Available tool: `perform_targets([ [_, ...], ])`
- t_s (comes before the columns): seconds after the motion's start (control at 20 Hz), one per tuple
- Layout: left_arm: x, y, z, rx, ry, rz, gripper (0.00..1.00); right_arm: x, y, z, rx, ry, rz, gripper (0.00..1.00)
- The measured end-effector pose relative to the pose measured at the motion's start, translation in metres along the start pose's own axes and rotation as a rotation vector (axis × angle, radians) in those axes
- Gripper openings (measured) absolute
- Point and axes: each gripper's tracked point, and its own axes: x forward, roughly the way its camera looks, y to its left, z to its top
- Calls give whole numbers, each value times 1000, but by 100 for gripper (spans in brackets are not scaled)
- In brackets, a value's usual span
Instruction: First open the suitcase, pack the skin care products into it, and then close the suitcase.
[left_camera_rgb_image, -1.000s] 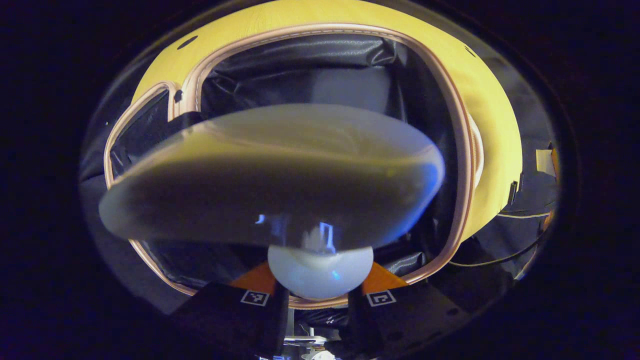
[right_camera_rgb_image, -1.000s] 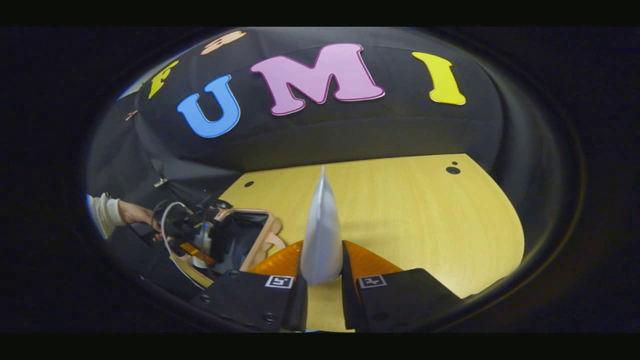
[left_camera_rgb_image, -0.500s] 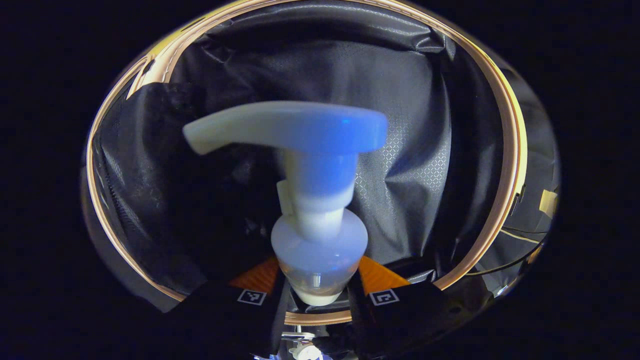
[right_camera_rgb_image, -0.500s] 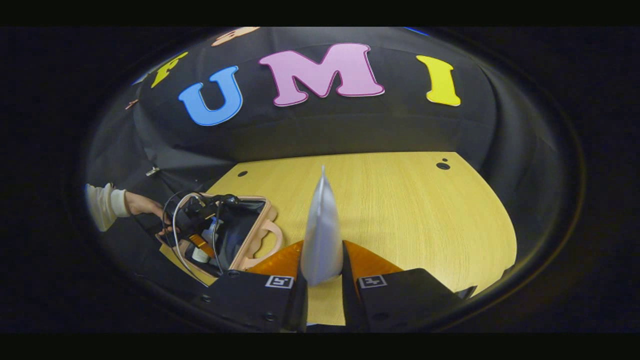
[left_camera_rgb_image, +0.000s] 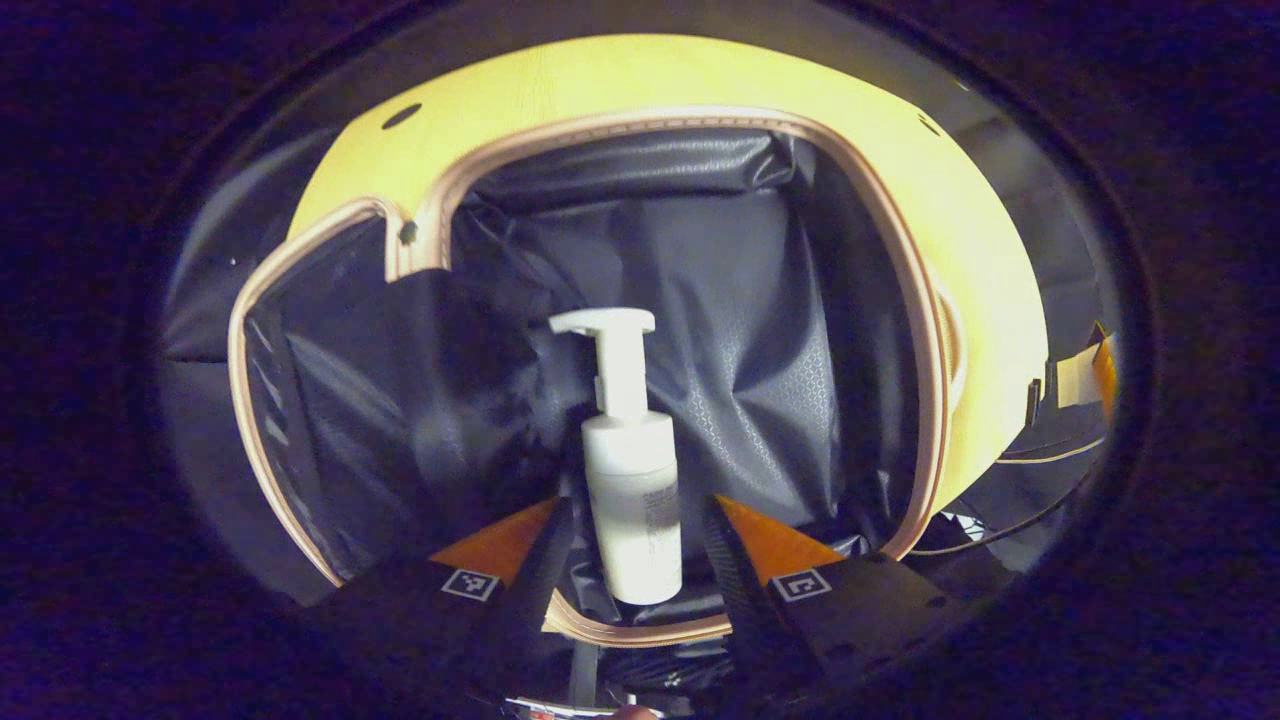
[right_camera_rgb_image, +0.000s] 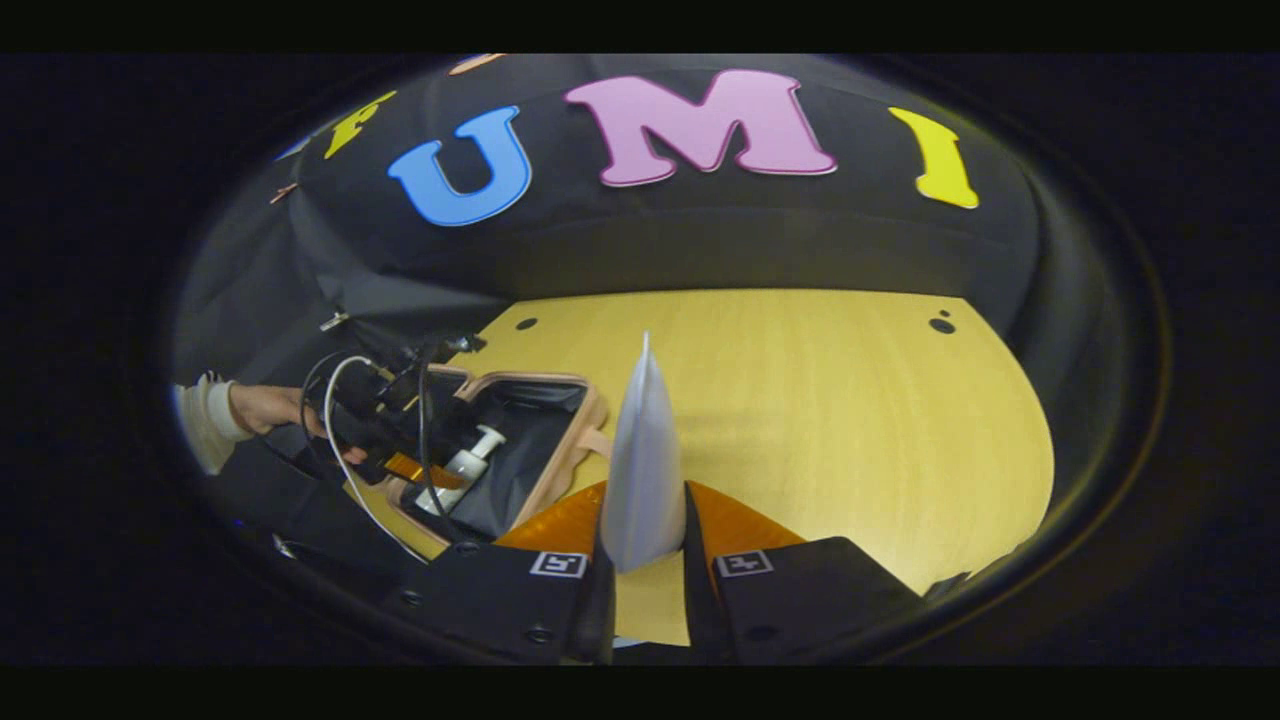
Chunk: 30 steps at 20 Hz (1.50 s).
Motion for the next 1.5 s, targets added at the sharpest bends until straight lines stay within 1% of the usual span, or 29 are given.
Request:
perform_targets([
  [0.1,-20,-9,3,-3,-135,-25,86,20,27,-1,35,63,70,32],
  [0.15,-33,-6,1,-19,-189,-40,92,31,42,-3,41,103,101,32],
  [0.2,-46,0,1,-43,-252,-46,87,43,55,-5,38,139,121,32],
  [0.35,-86,30,-8,-116,-462,-6,88,78,107,-23,46,275,200,32],
  [0.45,-108,49,-27,-190,-543,1,89,94,139,-42,81,396,258,32],
  [0.5,-115,61,-39,-233,-564,3,89,100,151,-54,94,469,277,32],
  [0.55,-116,78,-54,-278,-571,17,90,107,156,-70,100,545,271,32],
  [0.7,-112,122,-96,-391,-562,65,93,139,151,-112,77,708,167,32],
  [0.75,-110,134,-109,-426,-557,73,93,147,145,-123,65,745,124,32],
  [0.8,-108,145,-121,-459,-551,75,94,148,142,-128,71,783,97,32],
  [0.85,-104,157,-132,-494,-541,81,94,154,145,-129,97,793,81,32],
  [0.9,-109,167,-144,-533,-533,95,94,161,149,-130,120,801,69,24],
  [0.95,-111,178,-156,-573,-524,100,94,165,150,-133,137,811,55,32],
  [1.05,-118,194,-175,-648,-503,80,94,168,144,-139,165,850,-2,34],
  [1.1,-120,204,-181,-675,-497,75,94,169,141,-139,177,851,-15,29],
  [1.15,-117,214,-187,-694,-493,78,94,171,142,-137,191,851,-18,40],
  [1.2,-115,226,-192,-706,-489,84,94,167,146,-133,221,856,-6,41],
  [1.25,-110,240,-195,-710,-488,91,94,169,153,-131,254,846,7,45],
  [1.35,-99,267,-197,-710,-500,110,93,168,163,-118,294,816,16,67],
  [1.45,-88,294,-197,-725,-506,87,94,162,166,-106,299,761,31,88],
  [1.5,-80,310,-197,-736,-502,72,94,158,165,-96,297,721,37,84],
])
